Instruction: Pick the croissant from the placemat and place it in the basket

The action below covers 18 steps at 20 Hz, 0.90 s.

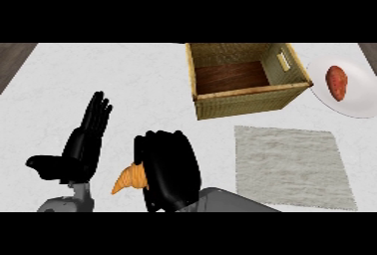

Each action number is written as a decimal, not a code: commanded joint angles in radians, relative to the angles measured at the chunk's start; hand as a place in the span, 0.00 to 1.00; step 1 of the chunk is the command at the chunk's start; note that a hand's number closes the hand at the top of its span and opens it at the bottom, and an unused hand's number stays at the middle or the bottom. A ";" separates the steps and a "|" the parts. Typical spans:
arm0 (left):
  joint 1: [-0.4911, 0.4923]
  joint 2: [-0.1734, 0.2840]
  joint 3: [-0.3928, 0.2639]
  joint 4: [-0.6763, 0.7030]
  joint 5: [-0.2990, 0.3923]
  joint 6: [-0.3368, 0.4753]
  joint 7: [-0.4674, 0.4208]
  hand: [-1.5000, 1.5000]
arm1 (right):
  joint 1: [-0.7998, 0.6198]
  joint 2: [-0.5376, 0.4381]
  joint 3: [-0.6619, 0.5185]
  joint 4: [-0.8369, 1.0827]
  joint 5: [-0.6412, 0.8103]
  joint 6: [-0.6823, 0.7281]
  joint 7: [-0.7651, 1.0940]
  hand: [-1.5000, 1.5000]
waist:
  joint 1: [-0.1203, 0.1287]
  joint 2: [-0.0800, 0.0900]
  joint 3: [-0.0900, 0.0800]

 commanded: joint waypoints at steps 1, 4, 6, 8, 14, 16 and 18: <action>0.020 -0.002 0.009 -0.025 0.010 0.006 0.016 0.50 | -0.100 0.002 0.071 -0.128 -0.026 -0.164 0.122 1.00 | -0.015 -0.008 0.000; -0.005 -0.009 0.007 0.029 -0.020 0.026 -0.006 0.50 | -0.225 0.002 0.042 -0.217 -0.061 -0.162 0.241 1.00 | -0.037 -0.007 -0.001; 0.021 0.031 0.055 0.003 0.036 -0.020 -0.010 0.50 | -0.254 0.002 0.023 -0.285 -0.059 -0.158 0.311 1.00 | -0.044 -0.010 -0.001; 0.010 -0.025 -0.010 0.013 -0.019 0.028 0.008 0.50 | -0.347 0.002 0.041 -0.279 -0.090 -0.183 0.399 1.00 | -0.040 -0.011 -0.002; 0.042 0.005 0.036 -0.020 0.000 0.022 -0.014 0.50 | -0.381 0.002 -0.142 -0.305 -0.089 0.002 0.476 1.00 | -0.071 -0.015 -0.001; 0.054 0.008 0.034 -0.031 0.007 0.012 -0.015 0.50 | -0.365 0.002 -0.181 -0.243 -0.097 0.024 0.447 1.00 | -0.070 -0.011 -0.001; 0.044 0.009 0.038 -0.039 0.012 0.014 0.008 0.50 | -0.357 -0.031 -0.185 -0.211 -0.071 0.074 0.401 1.00 | -0.072 -0.008 0.000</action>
